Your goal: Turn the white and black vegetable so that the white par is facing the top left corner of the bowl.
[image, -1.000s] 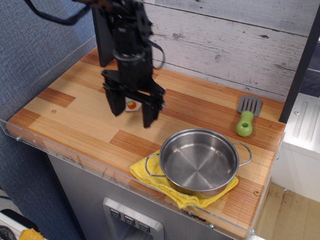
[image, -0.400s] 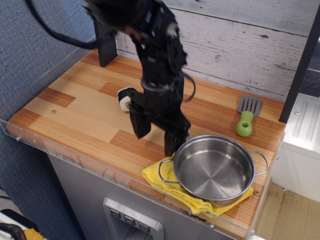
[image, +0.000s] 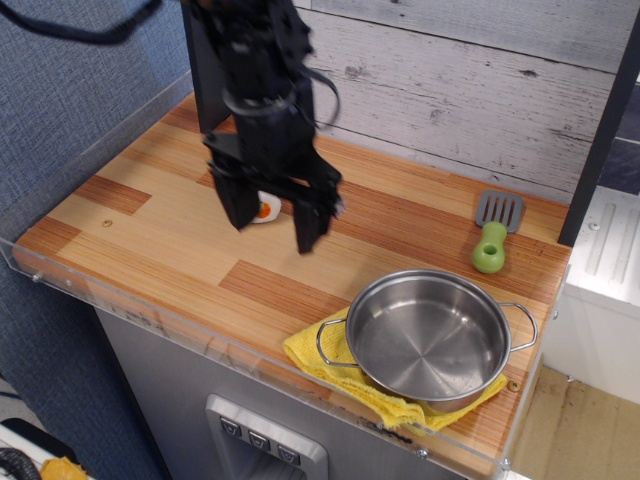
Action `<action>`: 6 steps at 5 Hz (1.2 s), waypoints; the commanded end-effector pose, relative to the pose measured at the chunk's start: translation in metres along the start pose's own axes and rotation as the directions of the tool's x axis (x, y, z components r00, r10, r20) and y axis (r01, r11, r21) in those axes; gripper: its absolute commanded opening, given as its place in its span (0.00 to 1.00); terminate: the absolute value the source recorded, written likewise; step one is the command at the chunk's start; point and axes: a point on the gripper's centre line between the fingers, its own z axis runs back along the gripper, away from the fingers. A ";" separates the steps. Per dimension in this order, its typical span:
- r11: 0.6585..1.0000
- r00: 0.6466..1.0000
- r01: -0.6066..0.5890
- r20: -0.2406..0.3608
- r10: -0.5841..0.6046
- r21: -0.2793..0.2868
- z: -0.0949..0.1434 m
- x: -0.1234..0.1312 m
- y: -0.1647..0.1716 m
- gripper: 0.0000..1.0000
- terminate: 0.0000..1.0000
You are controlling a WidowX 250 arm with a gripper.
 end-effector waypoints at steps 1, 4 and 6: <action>0.996 0.995 0.088 0.045 -0.088 -0.018 0.020 0.011 -0.022 1.00 0.00; 0.993 0.994 -0.103 0.034 0.104 -0.051 0.042 0.028 0.006 1.00 0.00; 0.994 0.995 -0.096 0.034 0.098 -0.056 0.046 0.029 0.002 1.00 0.00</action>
